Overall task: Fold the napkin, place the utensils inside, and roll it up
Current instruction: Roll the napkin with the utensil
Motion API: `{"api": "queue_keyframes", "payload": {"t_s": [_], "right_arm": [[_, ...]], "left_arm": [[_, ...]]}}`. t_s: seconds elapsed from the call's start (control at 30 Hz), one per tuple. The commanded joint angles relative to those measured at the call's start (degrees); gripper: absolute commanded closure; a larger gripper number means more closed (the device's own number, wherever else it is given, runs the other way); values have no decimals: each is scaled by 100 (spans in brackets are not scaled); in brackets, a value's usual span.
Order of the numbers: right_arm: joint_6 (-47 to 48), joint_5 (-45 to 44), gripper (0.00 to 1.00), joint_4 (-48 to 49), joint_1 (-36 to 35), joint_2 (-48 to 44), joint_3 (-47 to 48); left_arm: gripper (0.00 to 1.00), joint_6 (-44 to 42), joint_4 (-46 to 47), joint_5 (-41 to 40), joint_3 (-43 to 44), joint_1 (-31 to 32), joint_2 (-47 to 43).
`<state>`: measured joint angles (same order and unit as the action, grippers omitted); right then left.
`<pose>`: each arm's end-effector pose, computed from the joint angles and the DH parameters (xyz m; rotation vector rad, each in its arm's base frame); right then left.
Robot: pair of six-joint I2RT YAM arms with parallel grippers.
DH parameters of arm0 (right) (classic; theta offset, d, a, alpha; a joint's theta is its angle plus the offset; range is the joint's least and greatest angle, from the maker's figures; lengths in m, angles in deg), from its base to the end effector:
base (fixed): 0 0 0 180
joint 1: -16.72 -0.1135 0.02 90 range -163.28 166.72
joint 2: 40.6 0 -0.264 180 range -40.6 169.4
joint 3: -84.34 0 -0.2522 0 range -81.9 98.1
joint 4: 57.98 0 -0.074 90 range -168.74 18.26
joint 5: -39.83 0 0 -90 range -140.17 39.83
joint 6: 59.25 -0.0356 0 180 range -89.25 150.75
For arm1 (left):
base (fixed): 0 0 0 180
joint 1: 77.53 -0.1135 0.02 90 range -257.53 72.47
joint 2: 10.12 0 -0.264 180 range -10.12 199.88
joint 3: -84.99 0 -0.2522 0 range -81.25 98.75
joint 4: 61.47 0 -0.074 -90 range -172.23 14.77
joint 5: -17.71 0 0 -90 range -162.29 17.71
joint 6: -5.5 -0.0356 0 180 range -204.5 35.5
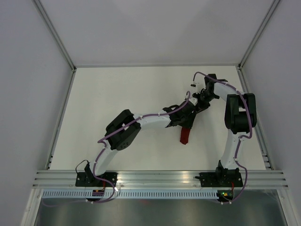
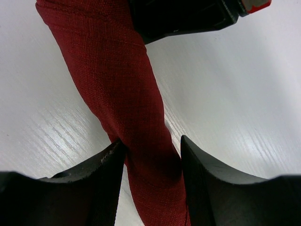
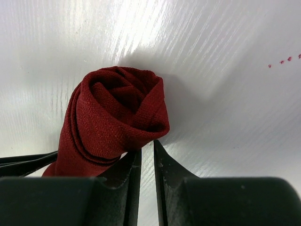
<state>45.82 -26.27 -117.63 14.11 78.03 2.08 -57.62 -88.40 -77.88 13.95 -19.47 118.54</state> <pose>0.3986 0.0326 0.1502 -0.4920 2.8359 0.5796 0.2661 -0.4204 0.1551 0.6152 2.3825 -0.5720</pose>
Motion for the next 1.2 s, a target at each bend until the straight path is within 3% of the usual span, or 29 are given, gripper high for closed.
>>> {"api": "queue_keyframes", "payload": {"t_s": [0.0,1.17], "right_arm": [[-101,-421,78,80,-81,275,144],[-206,-623,78,-43,-301,363,540]], "left_arm": [[44,432,-230,181,60,-67,115],[34,776,25,57,-89,-348,-473]]}}
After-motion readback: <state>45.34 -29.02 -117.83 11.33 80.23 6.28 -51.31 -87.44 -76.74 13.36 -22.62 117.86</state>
